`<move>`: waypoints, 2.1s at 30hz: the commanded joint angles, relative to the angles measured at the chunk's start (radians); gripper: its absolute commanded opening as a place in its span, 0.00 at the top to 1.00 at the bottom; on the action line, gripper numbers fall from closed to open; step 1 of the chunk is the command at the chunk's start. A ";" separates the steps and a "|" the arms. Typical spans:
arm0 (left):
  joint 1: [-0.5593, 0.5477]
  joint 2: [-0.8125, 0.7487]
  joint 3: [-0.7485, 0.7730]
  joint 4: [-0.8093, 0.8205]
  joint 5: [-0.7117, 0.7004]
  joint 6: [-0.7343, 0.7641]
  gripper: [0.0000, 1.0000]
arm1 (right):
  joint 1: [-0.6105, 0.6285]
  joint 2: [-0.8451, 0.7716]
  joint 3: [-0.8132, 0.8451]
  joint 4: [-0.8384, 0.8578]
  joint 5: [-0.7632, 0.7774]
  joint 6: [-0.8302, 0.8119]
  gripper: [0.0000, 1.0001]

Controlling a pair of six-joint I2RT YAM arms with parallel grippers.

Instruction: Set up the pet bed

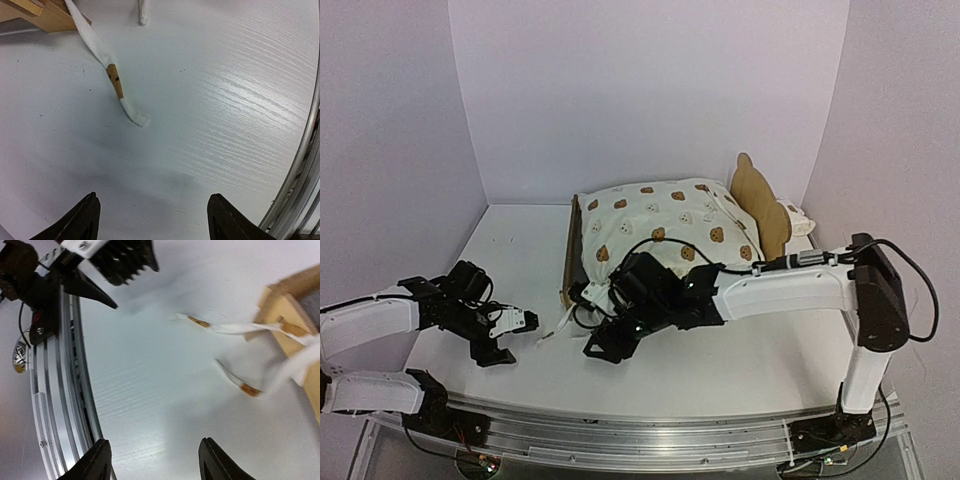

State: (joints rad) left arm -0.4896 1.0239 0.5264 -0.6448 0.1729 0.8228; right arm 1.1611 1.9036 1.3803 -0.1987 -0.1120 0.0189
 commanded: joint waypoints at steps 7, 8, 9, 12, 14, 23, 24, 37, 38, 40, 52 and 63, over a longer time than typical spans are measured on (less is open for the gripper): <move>-0.025 0.184 0.551 0.044 0.034 -0.260 0.35 | -0.310 -0.303 0.083 -0.604 0.425 0.374 0.51; -0.053 0.233 0.603 0.032 0.019 -0.270 0.35 | -0.339 -0.317 0.071 -0.621 0.439 0.389 0.51; -0.087 0.278 0.644 0.025 -0.004 -0.273 0.35 | -0.373 -0.324 0.060 -0.630 0.461 0.398 0.52; -0.216 0.403 0.742 0.034 -0.087 -0.261 0.32 | -0.455 -0.300 0.047 -0.635 0.473 0.395 0.52; -0.245 0.502 0.803 0.050 -0.090 -0.278 0.29 | -0.502 -0.268 0.061 -0.633 0.464 0.389 0.52; -0.257 0.816 1.013 0.085 -0.159 -0.339 0.27 | -0.535 -0.098 0.191 -0.618 0.263 0.400 0.51; -0.257 0.832 1.012 0.091 -0.161 -0.337 0.27 | -0.532 -0.090 0.190 -0.608 0.247 0.417 0.51; -0.255 0.872 0.906 0.133 -0.235 -0.283 0.76 | -0.517 0.059 0.223 -0.541 0.282 0.442 0.69; -0.253 0.860 0.899 0.134 -0.239 -0.276 0.85 | -0.518 0.054 0.217 -0.541 0.291 0.436 0.76; -0.246 0.838 0.886 0.135 -0.241 -0.264 0.99 | -0.518 0.046 0.215 -0.545 0.295 0.414 0.88; -0.150 0.672 0.932 -0.023 -0.108 -0.219 1.00 | -0.528 -0.146 0.227 -0.584 0.144 0.274 1.00; -0.115 0.601 0.919 -0.073 -0.006 -0.173 1.00 | -0.528 -0.200 0.208 -0.591 0.009 0.299 1.00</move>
State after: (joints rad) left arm -0.6273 1.6988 1.4296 -0.6818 0.1139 0.6242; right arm 0.6359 1.7454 1.5799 -0.7793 -0.0312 0.3144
